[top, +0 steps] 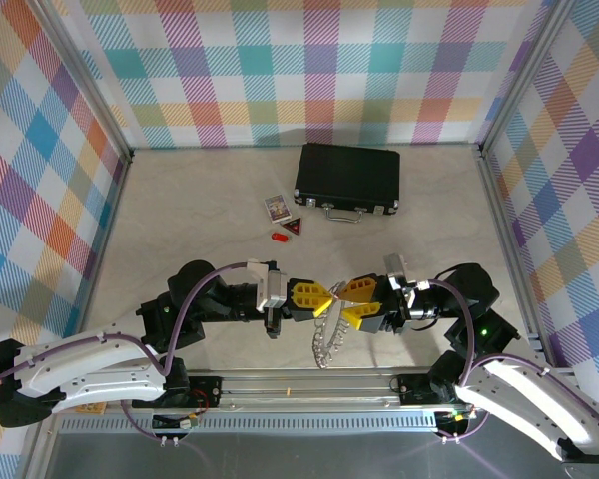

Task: Put the keys on the keyring

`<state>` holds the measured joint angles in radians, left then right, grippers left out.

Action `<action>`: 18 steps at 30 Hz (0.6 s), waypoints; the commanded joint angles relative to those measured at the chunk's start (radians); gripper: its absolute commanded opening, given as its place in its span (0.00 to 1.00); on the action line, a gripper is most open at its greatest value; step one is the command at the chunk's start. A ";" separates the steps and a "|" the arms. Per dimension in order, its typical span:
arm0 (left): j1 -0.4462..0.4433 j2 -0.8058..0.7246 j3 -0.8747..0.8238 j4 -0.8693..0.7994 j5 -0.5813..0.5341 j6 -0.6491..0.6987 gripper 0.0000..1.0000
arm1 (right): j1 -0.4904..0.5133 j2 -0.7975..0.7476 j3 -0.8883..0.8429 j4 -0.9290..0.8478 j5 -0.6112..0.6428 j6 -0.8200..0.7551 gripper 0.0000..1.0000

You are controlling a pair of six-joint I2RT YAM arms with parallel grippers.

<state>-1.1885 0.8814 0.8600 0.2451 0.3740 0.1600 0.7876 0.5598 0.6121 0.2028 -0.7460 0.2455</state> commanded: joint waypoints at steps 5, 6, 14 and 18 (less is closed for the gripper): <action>-0.006 -0.004 -0.026 0.101 -0.008 -0.022 0.00 | 0.014 -0.015 0.032 0.075 0.044 -0.012 0.30; -0.006 0.000 -0.030 0.109 -0.012 -0.026 0.00 | 0.016 -0.019 0.030 0.077 0.053 -0.012 0.30; -0.005 0.025 -0.044 0.152 -0.020 -0.042 0.00 | 0.018 -0.011 0.028 0.101 0.053 -0.005 0.27; -0.006 0.028 -0.046 0.161 -0.019 -0.046 0.00 | 0.020 -0.006 0.030 0.103 0.047 -0.005 0.25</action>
<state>-1.1885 0.9165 0.8196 0.3180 0.3546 0.1272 0.7994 0.5491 0.6128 0.2550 -0.6949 0.2459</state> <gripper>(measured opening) 0.059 0.251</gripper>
